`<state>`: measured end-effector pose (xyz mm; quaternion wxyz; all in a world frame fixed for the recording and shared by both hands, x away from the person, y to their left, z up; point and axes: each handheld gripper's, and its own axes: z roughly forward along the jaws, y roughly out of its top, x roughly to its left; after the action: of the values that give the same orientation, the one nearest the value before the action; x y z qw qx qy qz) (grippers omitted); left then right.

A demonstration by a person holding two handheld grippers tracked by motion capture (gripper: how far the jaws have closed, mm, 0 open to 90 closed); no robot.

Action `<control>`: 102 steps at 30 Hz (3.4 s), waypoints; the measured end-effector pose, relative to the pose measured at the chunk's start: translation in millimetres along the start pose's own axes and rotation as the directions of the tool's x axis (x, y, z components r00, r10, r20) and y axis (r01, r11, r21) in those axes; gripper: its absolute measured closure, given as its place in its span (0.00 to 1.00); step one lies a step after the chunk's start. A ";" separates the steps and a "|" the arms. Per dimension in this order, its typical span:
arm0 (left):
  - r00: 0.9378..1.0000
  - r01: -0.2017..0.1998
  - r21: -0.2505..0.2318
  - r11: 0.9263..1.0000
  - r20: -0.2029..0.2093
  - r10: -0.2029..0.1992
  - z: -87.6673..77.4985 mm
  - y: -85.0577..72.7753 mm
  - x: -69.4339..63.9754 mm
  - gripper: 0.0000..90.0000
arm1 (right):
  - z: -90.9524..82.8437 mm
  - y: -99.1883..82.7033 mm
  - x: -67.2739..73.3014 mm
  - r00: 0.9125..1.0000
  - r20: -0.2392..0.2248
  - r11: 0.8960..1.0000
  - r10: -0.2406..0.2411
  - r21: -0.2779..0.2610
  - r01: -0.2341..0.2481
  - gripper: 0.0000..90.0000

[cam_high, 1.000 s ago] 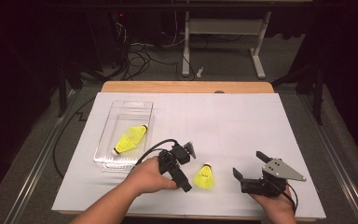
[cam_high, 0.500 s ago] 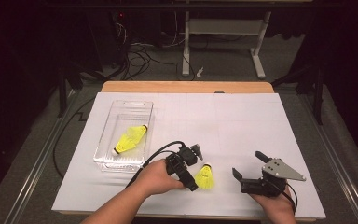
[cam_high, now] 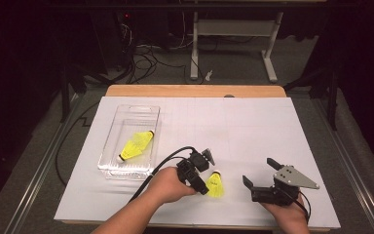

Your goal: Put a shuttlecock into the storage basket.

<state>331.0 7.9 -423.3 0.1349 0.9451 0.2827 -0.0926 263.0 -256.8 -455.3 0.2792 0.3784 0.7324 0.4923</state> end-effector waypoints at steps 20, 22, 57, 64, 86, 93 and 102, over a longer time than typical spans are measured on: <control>0.999 0.005 -0.008 1.000 -0.036 -0.006 6.2 3.5 -2.0 0.79 | -0.2 0.0 0.0 1.000 -0.004 1.000 0.001 -0.001 -0.001 0.00; 0.999 0.006 -0.005 1.000 -0.041 -0.007 6.3 3.1 -2.1 0.82 | -0.2 0.0 0.1 1.000 -0.004 1.000 0.002 -0.002 -0.002 0.00; 1.000 -0.001 0.006 1.000 -0.029 0.001 -23.5 -27.1 13.0 0.98 | -0.6 -0.3 0.6 1.000 -0.005 1.000 0.004 -0.003 -0.004 0.00; 1.000 0.010 0.012 1.000 -0.009 -0.010 -27.5 -39.1 20.7 0.98 | -0.5 -0.7 0.7 1.000 -0.004 1.000 0.002 -0.002 -0.002 0.00; 0.999 0.040 0.006 0.999 0.014 -0.040 -47.0 -63.6 36.0 0.97 | -0.1 -0.9 0.8 1.000 -0.004 1.000 0.000 -0.001 0.000 0.00; 0.999 0.041 -0.002 0.999 0.018 -0.041 -60.3 -70.0 37.8 0.97 | 0.1 -0.8 0.8 1.000 -0.004 1.000 -0.001 0.001 0.001 0.00; 0.998 0.060 -0.032 0.998 0.013 -0.059 -88.9 -80.7 45.4 0.97 | 0.0 -0.6 0.9 1.000 -0.004 1.000 -0.002 0.000 0.002 0.00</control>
<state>332.0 123.2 -366.9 0.1488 0.9335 0.3114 -0.0976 262.4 -256.2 -455.9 0.2783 0.3768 0.7333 0.4929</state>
